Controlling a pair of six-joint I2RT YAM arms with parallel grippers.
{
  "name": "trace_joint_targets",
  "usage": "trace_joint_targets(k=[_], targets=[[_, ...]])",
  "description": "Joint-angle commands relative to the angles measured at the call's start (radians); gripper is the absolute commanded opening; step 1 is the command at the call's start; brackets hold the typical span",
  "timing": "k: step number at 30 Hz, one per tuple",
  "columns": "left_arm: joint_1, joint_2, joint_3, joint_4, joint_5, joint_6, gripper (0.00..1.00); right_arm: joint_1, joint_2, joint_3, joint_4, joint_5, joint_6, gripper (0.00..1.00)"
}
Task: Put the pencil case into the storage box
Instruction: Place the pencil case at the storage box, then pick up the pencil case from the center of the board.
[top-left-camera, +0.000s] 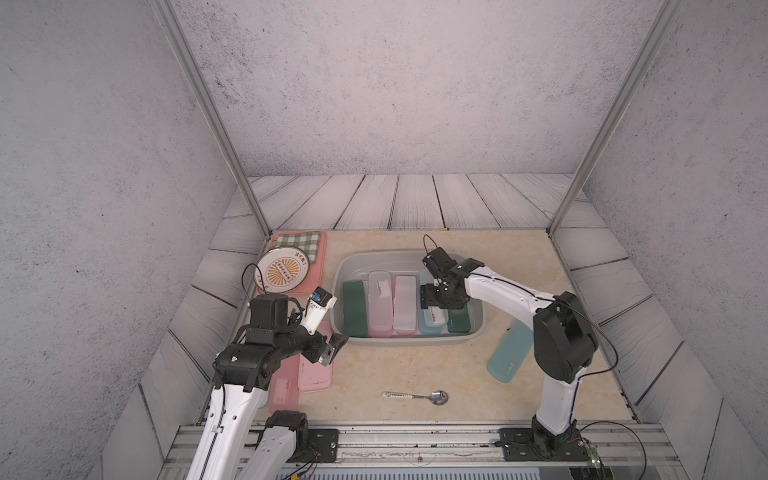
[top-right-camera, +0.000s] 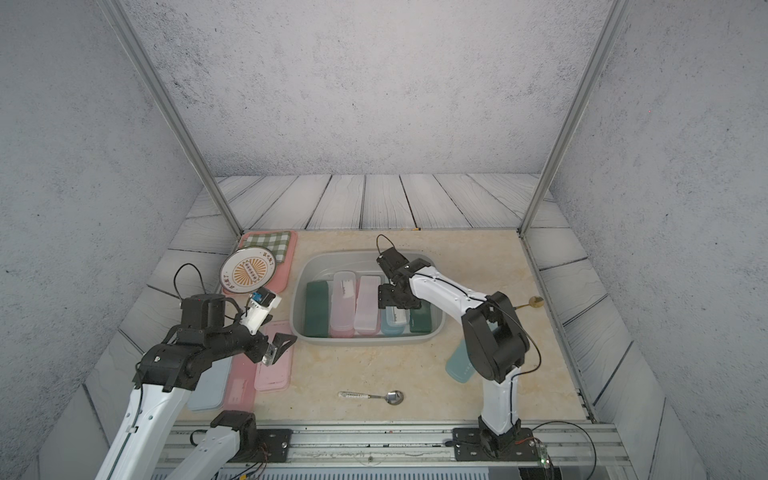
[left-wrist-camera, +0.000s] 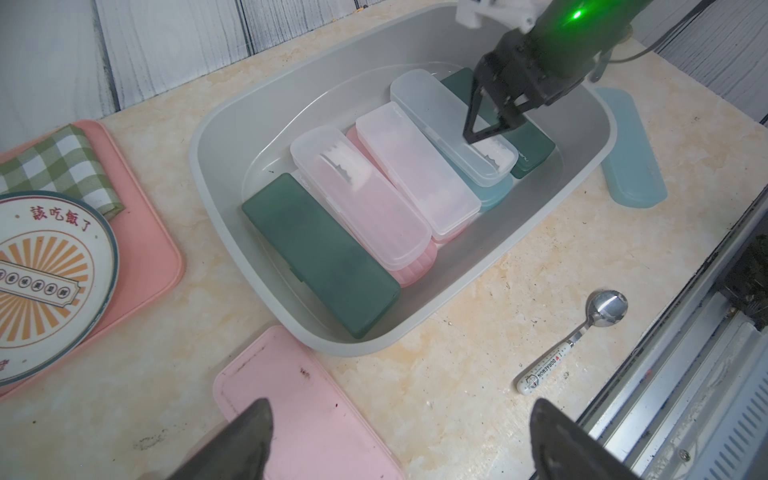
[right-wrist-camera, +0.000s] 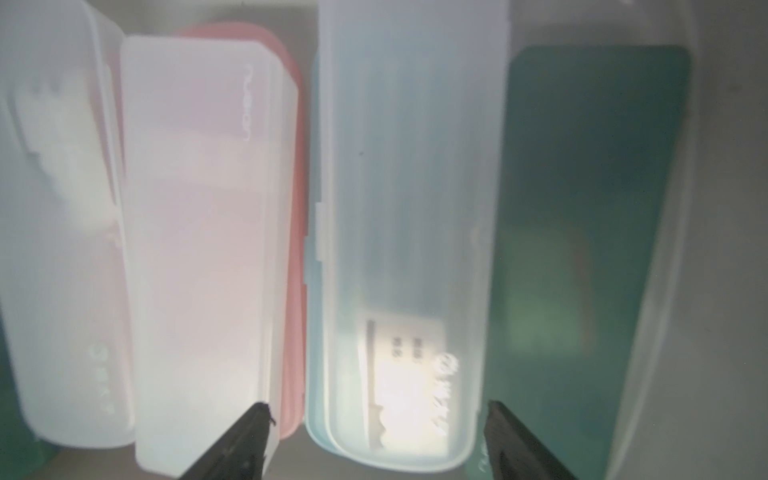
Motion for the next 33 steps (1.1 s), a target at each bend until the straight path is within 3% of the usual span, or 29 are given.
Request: trace_joint_targets(k=[1,3,7,12,18,33], targets=[[-0.012,-0.01,-0.007,0.007,-0.011,-0.005,0.97,-0.11,-0.196,-0.094,-0.011,0.013,0.005,0.82],[-0.015,-0.011,-0.009,0.007,-0.014,-0.008,0.97,-0.185,-0.29,-0.175,-0.076,0.085,0.063,0.86],[-0.027,-0.011,-0.01,0.003,-0.006,-0.01,0.97,-0.352,-0.494,-0.389,-0.078,0.055,0.123,0.87],[-0.047,-0.007,-0.011,-0.002,0.002,-0.004,0.97,-0.392,-0.665,-0.573,-0.146,0.196,0.186,0.93],[-0.064,-0.003,-0.01,-0.006,-0.013,-0.002,0.97,-0.374,-0.593,-0.633,-0.124,0.014,0.226,0.94],[-0.065,-0.019,-0.02,0.001,-0.024,-0.002,0.97,-0.328,-0.469,-0.727,-0.047,0.034,0.304,0.94]])
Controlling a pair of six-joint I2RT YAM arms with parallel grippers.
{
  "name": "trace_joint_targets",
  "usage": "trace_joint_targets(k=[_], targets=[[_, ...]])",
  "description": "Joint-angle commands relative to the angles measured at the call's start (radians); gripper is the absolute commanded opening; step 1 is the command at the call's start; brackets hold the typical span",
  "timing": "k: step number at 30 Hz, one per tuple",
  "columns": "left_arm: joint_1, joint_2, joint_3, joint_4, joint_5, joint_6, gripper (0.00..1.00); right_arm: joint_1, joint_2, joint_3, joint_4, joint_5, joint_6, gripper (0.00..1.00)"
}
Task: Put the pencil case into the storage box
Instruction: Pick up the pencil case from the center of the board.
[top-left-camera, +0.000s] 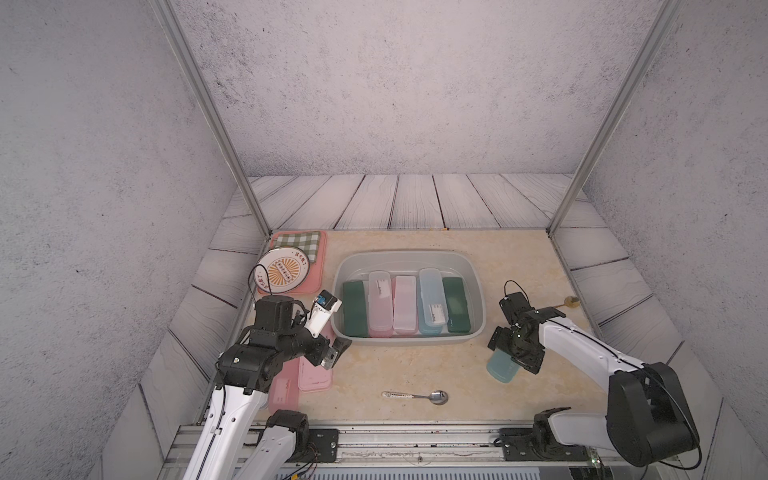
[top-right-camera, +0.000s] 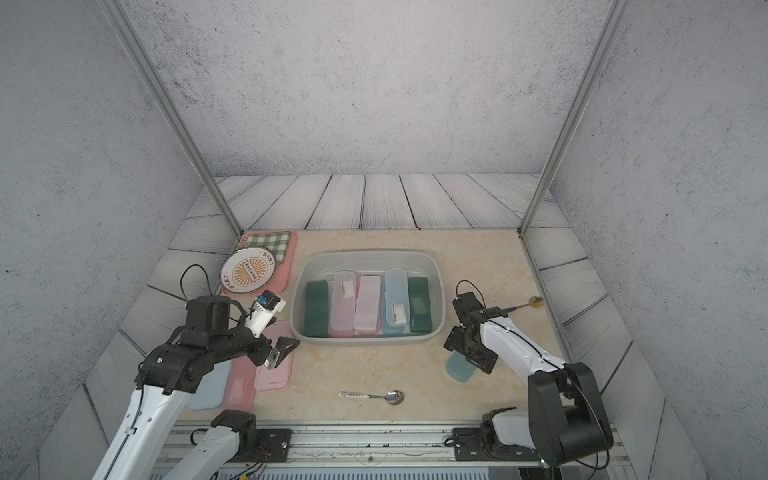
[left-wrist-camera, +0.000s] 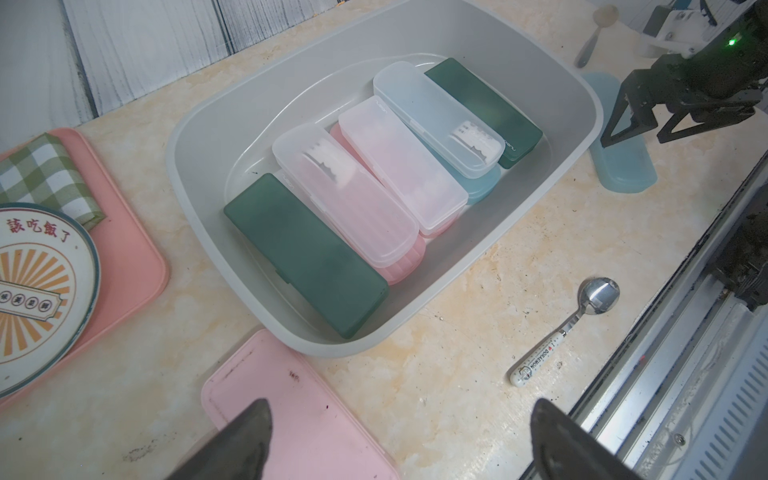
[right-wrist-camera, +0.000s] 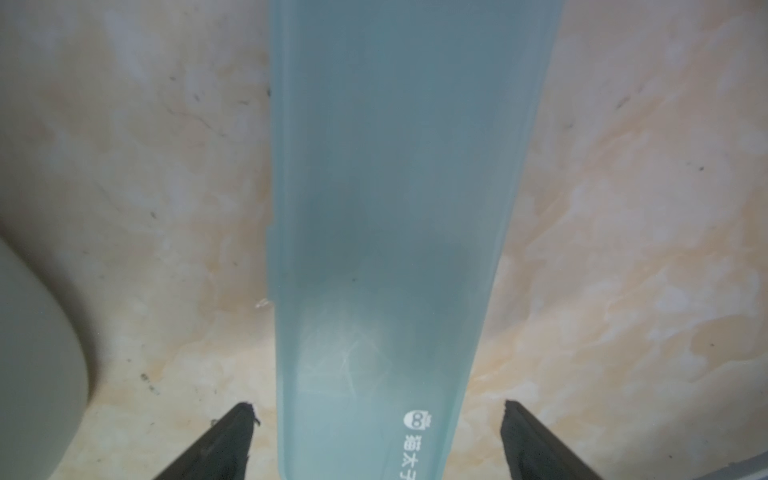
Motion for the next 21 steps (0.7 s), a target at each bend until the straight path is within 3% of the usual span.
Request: trace_joint_targets(k=[1,15,21], targets=[[-0.007,-0.008,-0.009,0.001,-0.005,0.002,0.97,0.002,0.026,-0.021,0.02,-0.009,0.023,0.94],[-0.007,-0.008,-0.011,0.002,-0.009,0.001,0.97,0.003,0.08,-0.06,0.112,-0.007,0.03,0.84],[-0.008,-0.007,-0.009,0.002,-0.012,0.0,0.97,0.003,-0.021,-0.061,0.073,0.034,0.036,0.74]])
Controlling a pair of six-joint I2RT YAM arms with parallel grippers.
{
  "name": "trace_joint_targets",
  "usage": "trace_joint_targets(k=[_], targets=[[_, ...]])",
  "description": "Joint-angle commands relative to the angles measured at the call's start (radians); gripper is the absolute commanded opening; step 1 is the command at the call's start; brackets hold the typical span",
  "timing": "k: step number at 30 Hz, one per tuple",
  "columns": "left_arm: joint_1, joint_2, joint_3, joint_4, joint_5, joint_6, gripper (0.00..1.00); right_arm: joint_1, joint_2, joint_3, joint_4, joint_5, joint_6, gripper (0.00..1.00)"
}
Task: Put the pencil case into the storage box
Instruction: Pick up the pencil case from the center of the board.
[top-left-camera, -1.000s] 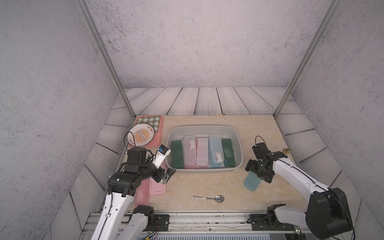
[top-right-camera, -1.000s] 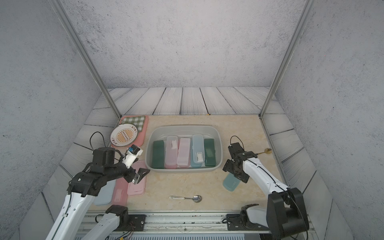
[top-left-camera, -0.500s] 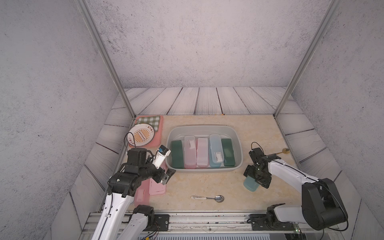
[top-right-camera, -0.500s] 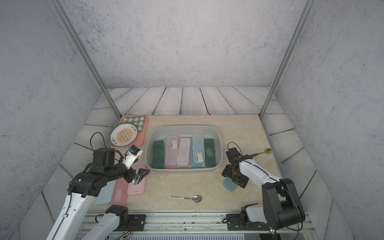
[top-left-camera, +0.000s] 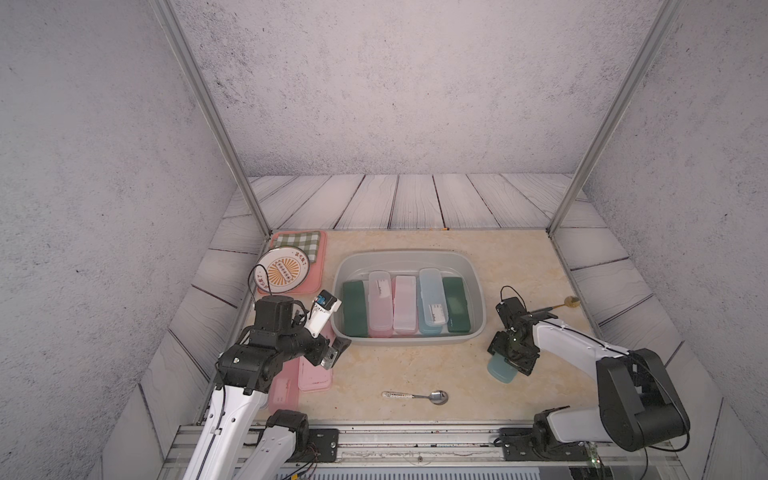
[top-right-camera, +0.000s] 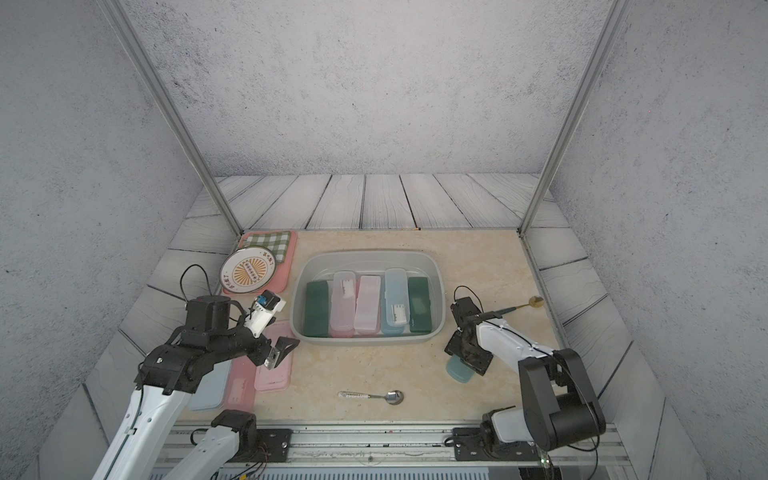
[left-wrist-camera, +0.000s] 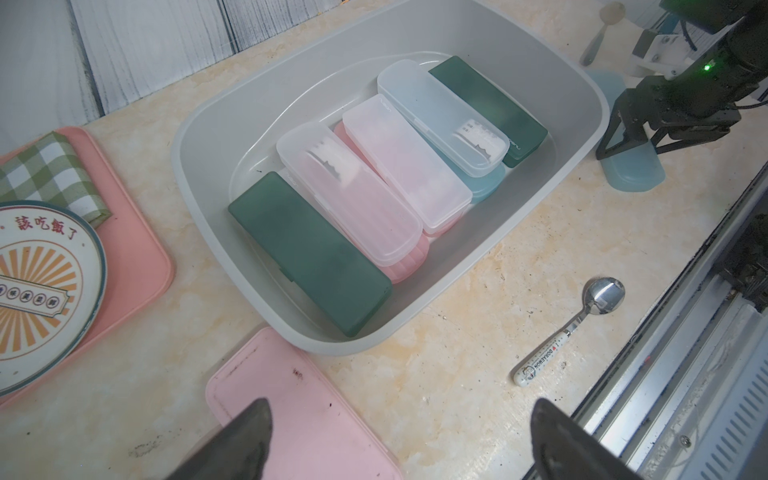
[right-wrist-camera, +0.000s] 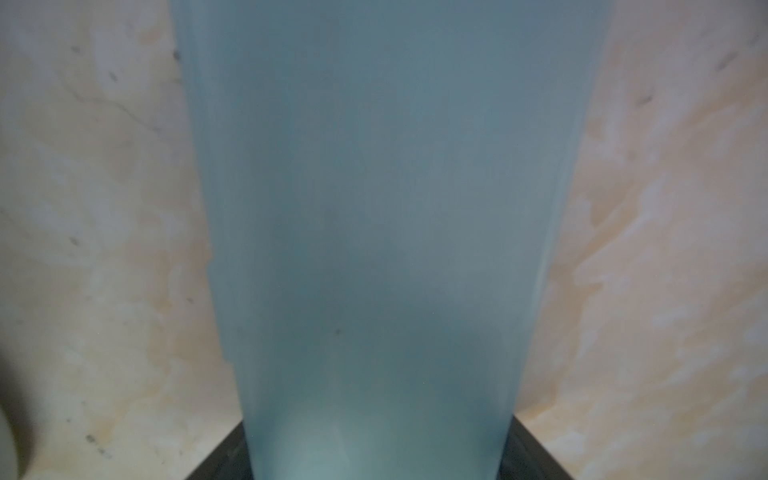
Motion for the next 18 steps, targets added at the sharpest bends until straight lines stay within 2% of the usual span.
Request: trace_joint_targets(k=[1,6,10,13,18], targets=[[-0.007,-0.006,-0.01,0.002,-0.002,0.0,0.97,0.003,-0.098,0.007,-0.062,0.056,0.008,0.73],[-0.008,-0.002,-0.012,0.006,-0.004,0.0,0.97,0.005,-0.279,0.115,-0.174,0.102,-0.053,0.69],[-0.008,0.0,-0.012,0.006,0.002,0.001,0.97,0.025,-0.316,0.25,-0.213,0.078,-0.118,0.66],[-0.006,0.002,-0.011,0.004,0.004,0.002,0.97,0.086,-0.245,0.383,-0.219,0.061,-0.195,0.65],[-0.005,0.002,-0.011,0.006,0.002,0.002,0.97,0.201,-0.016,0.599,-0.235,0.08,-0.337,0.64]])
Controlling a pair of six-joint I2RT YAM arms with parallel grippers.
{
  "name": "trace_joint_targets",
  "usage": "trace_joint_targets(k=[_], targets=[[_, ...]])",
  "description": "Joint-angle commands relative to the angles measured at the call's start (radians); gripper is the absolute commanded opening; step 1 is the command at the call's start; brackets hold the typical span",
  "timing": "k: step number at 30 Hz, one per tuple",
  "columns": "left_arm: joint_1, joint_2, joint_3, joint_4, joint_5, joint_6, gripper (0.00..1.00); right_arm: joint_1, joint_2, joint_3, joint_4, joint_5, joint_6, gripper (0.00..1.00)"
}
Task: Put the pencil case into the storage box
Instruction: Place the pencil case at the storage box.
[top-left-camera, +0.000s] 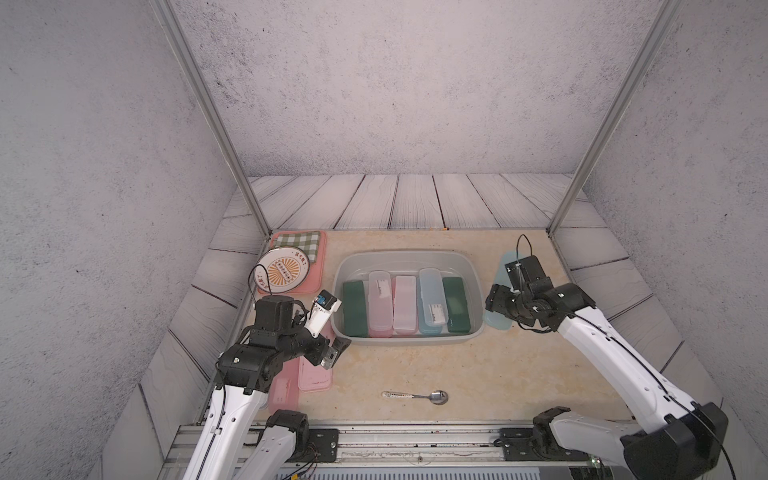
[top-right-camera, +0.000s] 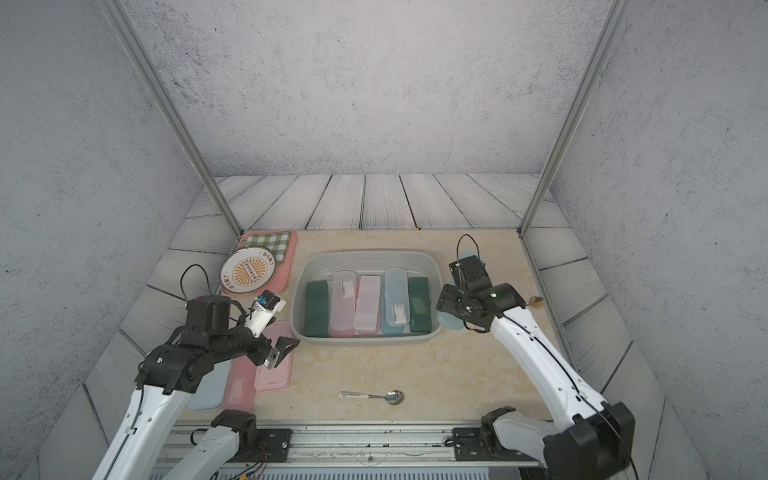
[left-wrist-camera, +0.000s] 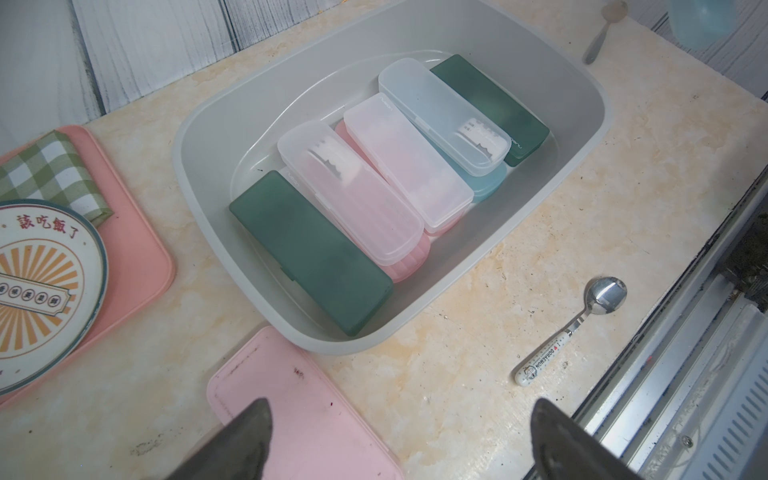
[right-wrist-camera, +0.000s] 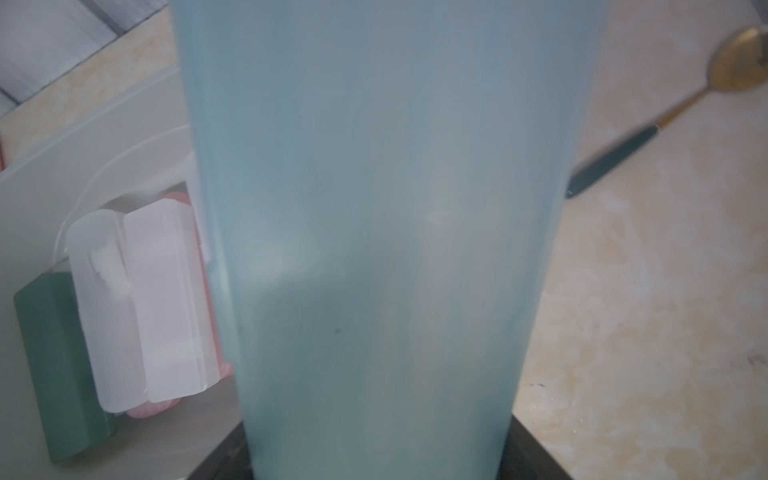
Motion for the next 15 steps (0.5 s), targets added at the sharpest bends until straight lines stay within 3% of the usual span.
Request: trace_joint_targets(k=[1,8,15], targets=[[-0.004,0.0,-0.011,0.005,0.004,0.002,0.97,0.053,0.147,0.097,-0.031,0.02,-0.127,0.64],[0.004,0.004,-0.004,0.004,0.002,-0.003,0.97,0.124,0.492,0.307,-0.057,0.055,-0.171,0.62],[0.009,0.0,-0.005,0.002,0.0,-0.003,0.97,0.128,0.7,0.44,-0.11,0.142,-0.181,0.64]])
